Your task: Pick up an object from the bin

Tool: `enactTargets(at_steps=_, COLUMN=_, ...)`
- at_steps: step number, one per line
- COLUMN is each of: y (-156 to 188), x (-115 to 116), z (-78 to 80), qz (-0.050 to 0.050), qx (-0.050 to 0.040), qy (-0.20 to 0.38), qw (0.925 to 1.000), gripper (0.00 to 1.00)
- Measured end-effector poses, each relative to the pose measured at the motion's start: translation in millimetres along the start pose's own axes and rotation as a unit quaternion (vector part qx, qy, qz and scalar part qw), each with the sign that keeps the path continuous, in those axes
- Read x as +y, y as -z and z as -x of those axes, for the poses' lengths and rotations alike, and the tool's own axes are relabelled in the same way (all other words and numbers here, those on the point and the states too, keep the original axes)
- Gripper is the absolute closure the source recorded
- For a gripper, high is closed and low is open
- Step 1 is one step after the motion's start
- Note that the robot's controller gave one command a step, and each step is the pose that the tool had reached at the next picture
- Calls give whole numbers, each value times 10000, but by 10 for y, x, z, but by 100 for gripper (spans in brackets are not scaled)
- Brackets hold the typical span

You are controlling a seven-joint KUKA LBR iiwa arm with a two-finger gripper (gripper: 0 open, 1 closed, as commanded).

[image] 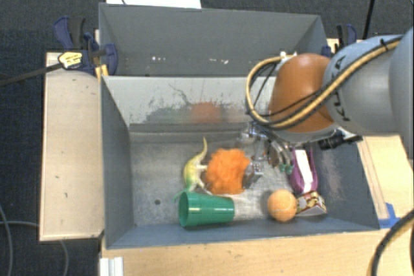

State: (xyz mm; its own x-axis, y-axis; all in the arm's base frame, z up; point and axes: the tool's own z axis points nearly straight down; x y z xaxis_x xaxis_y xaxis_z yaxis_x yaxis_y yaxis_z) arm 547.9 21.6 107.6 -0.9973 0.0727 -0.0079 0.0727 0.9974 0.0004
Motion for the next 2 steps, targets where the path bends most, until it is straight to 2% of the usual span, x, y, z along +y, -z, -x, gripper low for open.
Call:
enactTargets(at_steps=1, y=-306, x=182, z=128, qz=3, qx=36, qy=327, qw=9995, gripper=0)
enactTargets(at_steps=2, y=-299, x=92, z=-455, qz=0, qx=1, qy=-564, qw=9984, gripper=100)
